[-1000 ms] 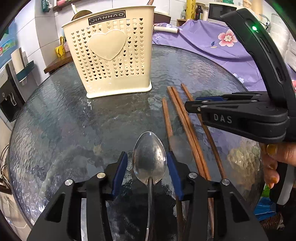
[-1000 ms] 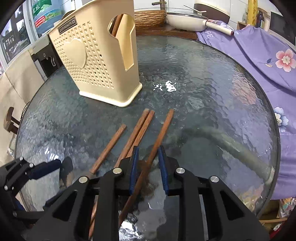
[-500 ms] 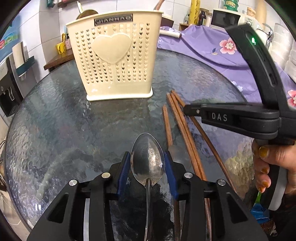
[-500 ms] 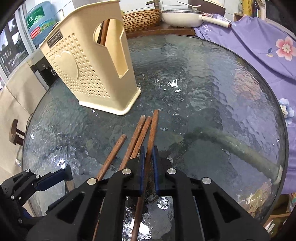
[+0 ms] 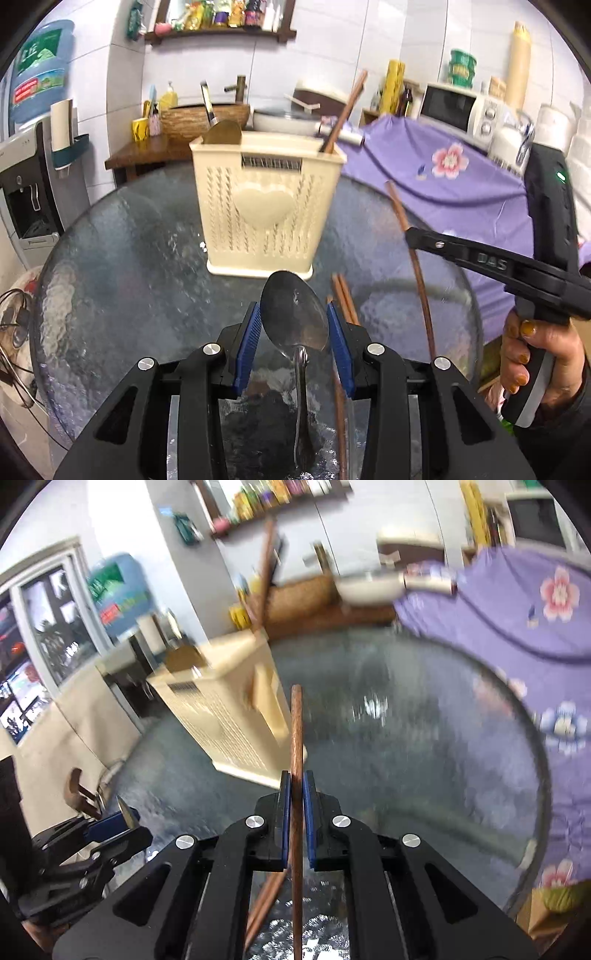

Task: Organize utensils
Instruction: 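Lift the steel spoon and wooden chopstick and carry both over the cream holder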

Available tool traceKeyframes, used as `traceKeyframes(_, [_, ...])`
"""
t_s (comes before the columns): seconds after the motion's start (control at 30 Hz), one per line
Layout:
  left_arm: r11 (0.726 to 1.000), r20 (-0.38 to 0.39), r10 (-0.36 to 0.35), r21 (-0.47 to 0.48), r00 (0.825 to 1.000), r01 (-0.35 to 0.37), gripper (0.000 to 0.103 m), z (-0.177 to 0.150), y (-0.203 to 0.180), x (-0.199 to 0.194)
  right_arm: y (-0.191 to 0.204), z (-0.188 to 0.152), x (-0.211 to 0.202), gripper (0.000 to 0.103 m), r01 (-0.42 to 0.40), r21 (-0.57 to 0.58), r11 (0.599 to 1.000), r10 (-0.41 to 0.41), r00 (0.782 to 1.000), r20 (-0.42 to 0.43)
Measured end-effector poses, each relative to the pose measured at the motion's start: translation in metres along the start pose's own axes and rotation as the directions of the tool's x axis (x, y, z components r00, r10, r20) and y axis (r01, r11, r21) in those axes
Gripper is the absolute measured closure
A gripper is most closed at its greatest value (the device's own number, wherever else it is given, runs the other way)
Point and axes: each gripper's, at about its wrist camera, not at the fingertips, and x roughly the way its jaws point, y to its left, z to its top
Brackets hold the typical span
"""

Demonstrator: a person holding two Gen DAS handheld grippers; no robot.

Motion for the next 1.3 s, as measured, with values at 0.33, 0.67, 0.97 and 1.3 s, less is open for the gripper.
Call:
traceKeyframes(0.33, [1.000, 0.049, -0.012, -0.019, 0.999, 0.013, 0.068, 0.011, 0.004, -0.016, 0.024, 0.011, -0.052, 0.096, -0.055, -0.071, 0.996, 0.063, 0.991, 0.119])
traceKeyframes(0.67, [1.000, 0.079, -0.023, -0.019, 0.997, 0.024, 0.069, 0.018, 0.010, -0.024, 0.033, 0.019, -0.063, 0.096, -0.089, -0.091, 0.992, 0.101, 0.985, 0.139])
traceKeyframes(0.97, [0.999, 0.104, -0.040, -0.025, 0.994, 0.043, 0.069, 0.031, 0.014, -0.025, 0.046, 0.034, -0.066, 0.096, -0.122, -0.126, 0.985, 0.140, 0.979, 0.147])
traceKeyframes(1.3, [0.999, 0.205, -0.030, -0.011, 0.978, 0.033, 0.069, 0.092, 0.023, -0.038, 0.061, 0.094, -0.069, 0.096, -0.183, -0.144, 0.972, 0.210, 0.958, 0.194])
